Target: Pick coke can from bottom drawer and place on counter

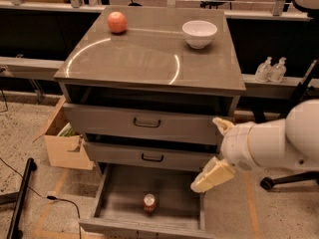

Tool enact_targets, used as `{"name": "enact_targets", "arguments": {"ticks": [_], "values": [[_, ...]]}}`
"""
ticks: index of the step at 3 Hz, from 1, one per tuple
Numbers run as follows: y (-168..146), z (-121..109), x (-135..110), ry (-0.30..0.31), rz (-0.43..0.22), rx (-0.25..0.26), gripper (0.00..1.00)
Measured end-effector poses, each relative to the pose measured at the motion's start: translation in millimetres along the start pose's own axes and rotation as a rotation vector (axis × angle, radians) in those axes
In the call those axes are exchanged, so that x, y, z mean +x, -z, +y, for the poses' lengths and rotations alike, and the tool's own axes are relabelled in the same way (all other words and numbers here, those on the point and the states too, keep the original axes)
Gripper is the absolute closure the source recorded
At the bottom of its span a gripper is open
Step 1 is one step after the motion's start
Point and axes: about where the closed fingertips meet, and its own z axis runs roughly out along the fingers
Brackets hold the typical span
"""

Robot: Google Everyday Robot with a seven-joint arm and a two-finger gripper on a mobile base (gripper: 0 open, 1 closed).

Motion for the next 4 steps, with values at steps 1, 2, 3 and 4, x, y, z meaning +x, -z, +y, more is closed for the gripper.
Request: {"name": "enact_targets", "arguments": {"ticks": [1,2,3,4], "values": [[-54,10,33,-0.035,-0.041,-0.004,0.0],[-101,21,61,-0.069,-0.06,-0.02,0.0],[-152,36,88,-0.076,-0.081,-0.062,0.0],[-206,64,122,-0.084,-0.094,-0.143,0.0]]}}
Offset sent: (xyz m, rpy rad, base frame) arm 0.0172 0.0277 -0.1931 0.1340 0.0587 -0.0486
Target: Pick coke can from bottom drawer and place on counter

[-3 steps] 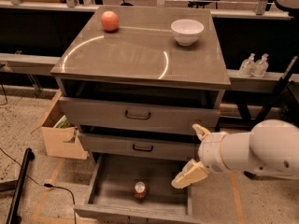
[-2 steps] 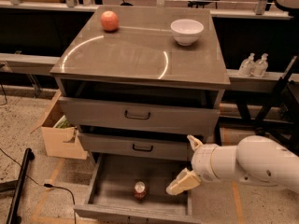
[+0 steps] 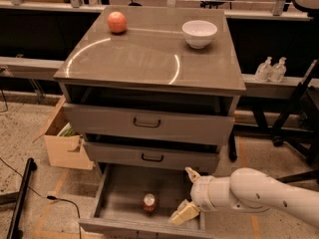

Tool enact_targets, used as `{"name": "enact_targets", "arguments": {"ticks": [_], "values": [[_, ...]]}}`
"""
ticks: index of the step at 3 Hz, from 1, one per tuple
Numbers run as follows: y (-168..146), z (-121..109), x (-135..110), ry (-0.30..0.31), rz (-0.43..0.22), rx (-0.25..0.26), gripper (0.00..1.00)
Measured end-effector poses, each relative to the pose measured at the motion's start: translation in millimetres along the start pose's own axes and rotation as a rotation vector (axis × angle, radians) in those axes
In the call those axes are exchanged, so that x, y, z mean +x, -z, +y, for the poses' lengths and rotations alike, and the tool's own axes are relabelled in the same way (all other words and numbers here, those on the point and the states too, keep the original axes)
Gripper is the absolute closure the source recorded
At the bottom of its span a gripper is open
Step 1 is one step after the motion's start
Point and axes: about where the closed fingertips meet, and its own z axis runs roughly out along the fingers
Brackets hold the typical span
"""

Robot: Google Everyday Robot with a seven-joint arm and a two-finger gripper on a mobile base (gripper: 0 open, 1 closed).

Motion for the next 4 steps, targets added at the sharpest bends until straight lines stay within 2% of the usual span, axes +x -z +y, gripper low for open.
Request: {"name": "enact_targets", "arguments": {"ticks": [1,2,3,4], "values": [[0,0,0,0.0,0.0,0.0,0.0],[-18,-4,8,-0.001,0.035,0.021,0.0],[-51,-23,34,0.013,0.036,0.044,0.0],[-92,-34,68,-0.002,0.017,0.026,0.0]]}}
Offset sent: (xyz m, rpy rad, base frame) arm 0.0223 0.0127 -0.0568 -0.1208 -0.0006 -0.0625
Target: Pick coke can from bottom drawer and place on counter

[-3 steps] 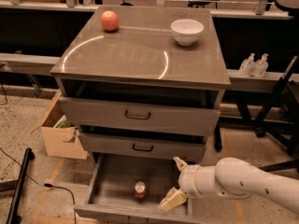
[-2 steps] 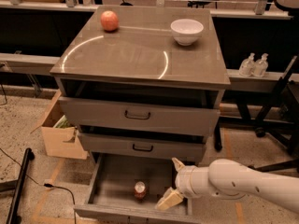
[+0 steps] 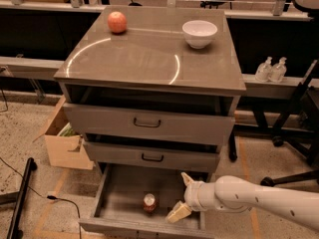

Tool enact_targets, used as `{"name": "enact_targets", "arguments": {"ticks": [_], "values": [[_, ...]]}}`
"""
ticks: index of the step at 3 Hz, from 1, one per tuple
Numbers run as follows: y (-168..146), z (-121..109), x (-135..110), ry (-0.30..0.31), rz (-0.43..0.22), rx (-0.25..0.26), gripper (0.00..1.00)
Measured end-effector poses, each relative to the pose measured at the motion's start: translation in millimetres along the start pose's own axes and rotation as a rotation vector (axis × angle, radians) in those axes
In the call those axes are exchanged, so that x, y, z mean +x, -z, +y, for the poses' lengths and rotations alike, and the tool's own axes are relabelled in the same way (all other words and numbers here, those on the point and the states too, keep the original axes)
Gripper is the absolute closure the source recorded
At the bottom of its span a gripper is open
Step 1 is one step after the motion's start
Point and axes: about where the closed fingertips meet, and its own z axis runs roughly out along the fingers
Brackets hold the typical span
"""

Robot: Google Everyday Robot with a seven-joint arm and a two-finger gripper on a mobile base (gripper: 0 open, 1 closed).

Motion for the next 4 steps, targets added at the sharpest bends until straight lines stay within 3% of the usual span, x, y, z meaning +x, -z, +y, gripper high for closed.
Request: {"name": "enact_targets", "arguments": {"ticks": [1,2,4], "values": [[-38,-6,31,-0.01,-0.044,-0.033,0.0],[-95,-18,73,-0.042,-0.082,-0.032,0.0],[-117,-23,92,-0.069,-0.103,-0.021,0.0]]}}
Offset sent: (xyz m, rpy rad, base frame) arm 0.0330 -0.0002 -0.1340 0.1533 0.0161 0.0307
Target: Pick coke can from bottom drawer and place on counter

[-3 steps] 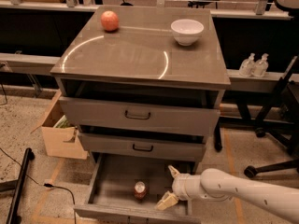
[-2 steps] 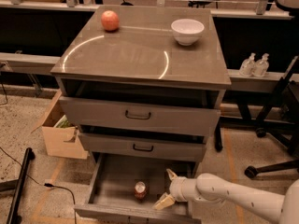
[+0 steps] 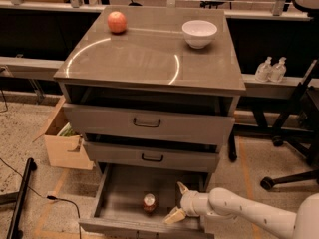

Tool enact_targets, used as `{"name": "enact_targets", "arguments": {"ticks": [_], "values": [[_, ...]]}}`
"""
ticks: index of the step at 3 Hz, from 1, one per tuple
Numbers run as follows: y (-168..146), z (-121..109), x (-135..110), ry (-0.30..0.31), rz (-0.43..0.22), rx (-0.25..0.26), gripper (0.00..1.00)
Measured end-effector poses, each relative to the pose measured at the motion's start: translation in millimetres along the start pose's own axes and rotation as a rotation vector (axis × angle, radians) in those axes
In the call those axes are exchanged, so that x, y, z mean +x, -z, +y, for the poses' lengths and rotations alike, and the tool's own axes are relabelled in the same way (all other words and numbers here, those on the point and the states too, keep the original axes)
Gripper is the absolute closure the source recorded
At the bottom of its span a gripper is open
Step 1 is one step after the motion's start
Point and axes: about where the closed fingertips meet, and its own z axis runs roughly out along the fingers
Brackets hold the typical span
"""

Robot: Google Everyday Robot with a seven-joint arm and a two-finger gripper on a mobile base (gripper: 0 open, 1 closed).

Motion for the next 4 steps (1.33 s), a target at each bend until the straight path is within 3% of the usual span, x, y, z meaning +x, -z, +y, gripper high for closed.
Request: {"name": "enact_targets", "arguments": {"ticks": [2,4], "values": [[-48,-24,21,0.025,-0.014,0.016,0.0],[-96,-28,23,0.05,-0.025,-0.002,0.0]]}}
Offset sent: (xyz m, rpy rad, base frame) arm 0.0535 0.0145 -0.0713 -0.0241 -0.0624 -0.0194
